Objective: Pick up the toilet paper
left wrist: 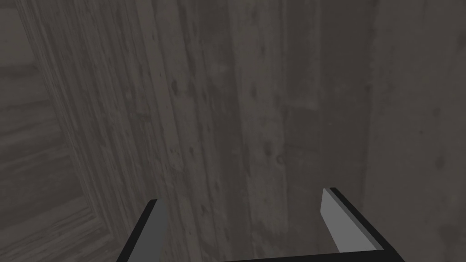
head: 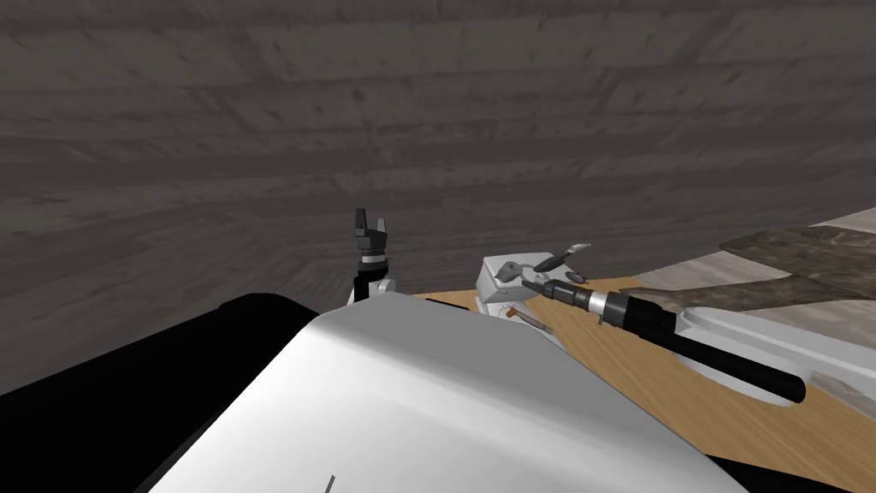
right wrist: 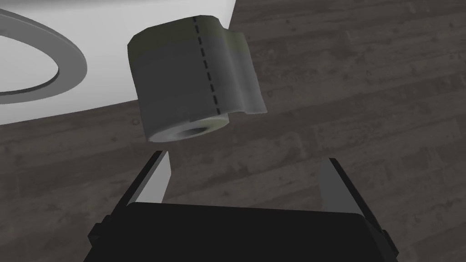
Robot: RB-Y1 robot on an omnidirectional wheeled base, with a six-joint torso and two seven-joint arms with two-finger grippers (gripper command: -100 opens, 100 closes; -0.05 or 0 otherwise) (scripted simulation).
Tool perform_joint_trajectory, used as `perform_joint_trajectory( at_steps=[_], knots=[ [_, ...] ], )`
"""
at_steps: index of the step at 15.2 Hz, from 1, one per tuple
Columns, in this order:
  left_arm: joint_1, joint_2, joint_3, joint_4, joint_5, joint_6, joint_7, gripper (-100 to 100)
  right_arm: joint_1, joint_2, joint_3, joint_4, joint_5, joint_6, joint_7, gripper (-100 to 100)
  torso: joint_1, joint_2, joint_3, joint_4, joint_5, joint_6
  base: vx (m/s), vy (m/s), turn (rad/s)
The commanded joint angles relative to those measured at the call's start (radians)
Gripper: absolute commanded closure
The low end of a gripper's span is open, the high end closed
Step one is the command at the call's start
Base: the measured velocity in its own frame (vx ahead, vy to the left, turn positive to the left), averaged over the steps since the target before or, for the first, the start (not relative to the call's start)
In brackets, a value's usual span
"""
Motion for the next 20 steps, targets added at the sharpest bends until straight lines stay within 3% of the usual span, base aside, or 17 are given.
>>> perform_joint_trajectory(
  at_steps=[1,15,20],
  knots=[
    [0.000,0.000,0.000,0.000,0.000,0.000,0.000,0,-0.004,-0.045,0.009,0.007,0.007,0.002,-0.005,-100,0.000,0.000,0.000,0.000,0.000,0.000,0.027,0.018,0.052],
    [0.000,0.000,0.000,0.000,0.000,0.000,0.000,0,0.076,-0.356,-0.009,0.092,0.081,-0.005,-0.079,-100,0.000,0.000,0.000,0.000,0.000,0.001,0.033,0.022,0.081],
    [0.000,0.000,0.000,0.000,0.000,0.000,0.000,0,0.093,-0.443,-0.010,0.107,0.094,-0.006,-0.093,-100,0.001,0.000,0.000,0.000,0.000,0.000,0.029,0.022,0.073]
  ],
)
